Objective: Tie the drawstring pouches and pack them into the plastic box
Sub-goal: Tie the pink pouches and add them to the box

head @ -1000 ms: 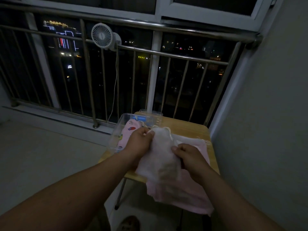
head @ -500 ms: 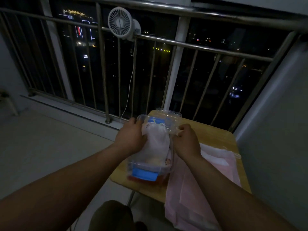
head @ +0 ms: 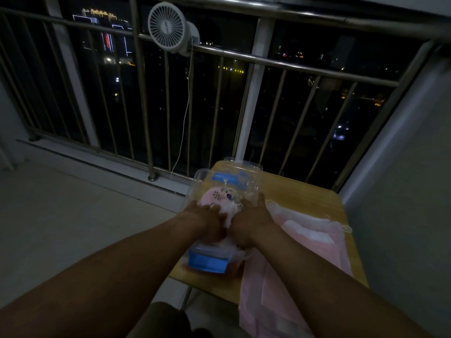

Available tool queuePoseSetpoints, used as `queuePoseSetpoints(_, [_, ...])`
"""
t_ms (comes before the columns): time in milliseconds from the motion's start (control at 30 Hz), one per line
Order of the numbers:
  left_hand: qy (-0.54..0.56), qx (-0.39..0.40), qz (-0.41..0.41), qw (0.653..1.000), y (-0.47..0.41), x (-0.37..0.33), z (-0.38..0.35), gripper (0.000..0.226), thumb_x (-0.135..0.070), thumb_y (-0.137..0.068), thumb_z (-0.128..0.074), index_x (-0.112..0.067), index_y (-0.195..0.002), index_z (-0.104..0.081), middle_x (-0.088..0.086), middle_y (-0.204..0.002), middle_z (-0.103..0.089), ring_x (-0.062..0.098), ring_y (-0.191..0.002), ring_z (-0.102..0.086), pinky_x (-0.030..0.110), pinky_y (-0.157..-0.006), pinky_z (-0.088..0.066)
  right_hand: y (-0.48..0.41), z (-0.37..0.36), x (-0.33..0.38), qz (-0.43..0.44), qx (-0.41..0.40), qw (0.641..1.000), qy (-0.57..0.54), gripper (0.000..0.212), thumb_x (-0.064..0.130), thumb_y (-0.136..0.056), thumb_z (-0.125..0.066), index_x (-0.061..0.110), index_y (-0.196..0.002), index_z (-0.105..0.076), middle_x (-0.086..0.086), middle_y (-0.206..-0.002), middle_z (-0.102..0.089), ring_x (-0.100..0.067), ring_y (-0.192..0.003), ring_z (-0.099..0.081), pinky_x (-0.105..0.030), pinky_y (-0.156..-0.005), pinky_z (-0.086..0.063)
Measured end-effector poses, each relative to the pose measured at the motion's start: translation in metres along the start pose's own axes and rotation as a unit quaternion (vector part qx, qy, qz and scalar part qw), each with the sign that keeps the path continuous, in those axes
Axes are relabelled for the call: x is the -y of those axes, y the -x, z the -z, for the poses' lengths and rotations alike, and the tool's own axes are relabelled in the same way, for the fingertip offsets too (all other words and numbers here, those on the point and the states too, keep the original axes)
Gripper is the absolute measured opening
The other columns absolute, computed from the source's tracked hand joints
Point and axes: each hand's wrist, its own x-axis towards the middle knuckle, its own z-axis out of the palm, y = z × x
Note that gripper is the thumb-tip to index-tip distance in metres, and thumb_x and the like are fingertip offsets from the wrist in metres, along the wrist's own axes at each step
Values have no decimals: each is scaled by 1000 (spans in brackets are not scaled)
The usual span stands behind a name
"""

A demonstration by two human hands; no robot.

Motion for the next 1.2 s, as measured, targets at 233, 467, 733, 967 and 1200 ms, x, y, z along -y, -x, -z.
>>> queuePoseSetpoints(233, [100,-87,26,991,36,-15,38,51,-36,-104,-49,-23,-153,-41,7,-159,-38,28,-148,-34,56,-123,-19,12,-21,-8,-69,-256,919,-292,32,37,-99,-47,33,-124,-67,3,-137,-61,-19,-139,-44,-53,-121,-21])
queuePoseSetpoints(467, [124,-271,43,954,46,-21,34,26,-35,-97,-48,-29,-118,-62,1,-122,-59,20,-108,-55,45,-100,-48,52,-66,-42,-206,-319,829,-410,30,26,-97,-43,27,-111,-70,4,-114,-70,-23,-112,-59,-45,-99,-44])
queuePoseSetpoints(733, [179,-319,-19,930,31,-78,45,29,-26,-99,-56,-19,-126,-66,3,-129,-56,24,-112,-56,36,-95,-48,98,-149,-76,-312,-221,787,-484,33,18,-101,-46,21,-126,-68,1,-131,-67,-22,-115,-63,-30,-91,-47])
queuePoseSetpoints(967, [227,-245,-66,940,-18,-143,45,32,-30,-102,-54,-18,-131,-61,6,-126,-62,23,-108,-62,37,-93,-54,111,-193,-109,-392,-146,696,-583,40,17,-100,-51,10,-139,-56,-14,-145,-57,-32,-129,-54,-29,-96,-42])
queuePoseSetpoints(1200, [288,-85,-27,954,-67,-189,5,46,-37,-103,-44,-9,-139,-55,11,-140,-56,27,-126,-54,32,-107,-38,103,-224,-129,-424,-118,605,-664,53,20,-95,-60,6,-145,-51,-16,-145,-55,-34,-126,-56,-28,-87,-40])
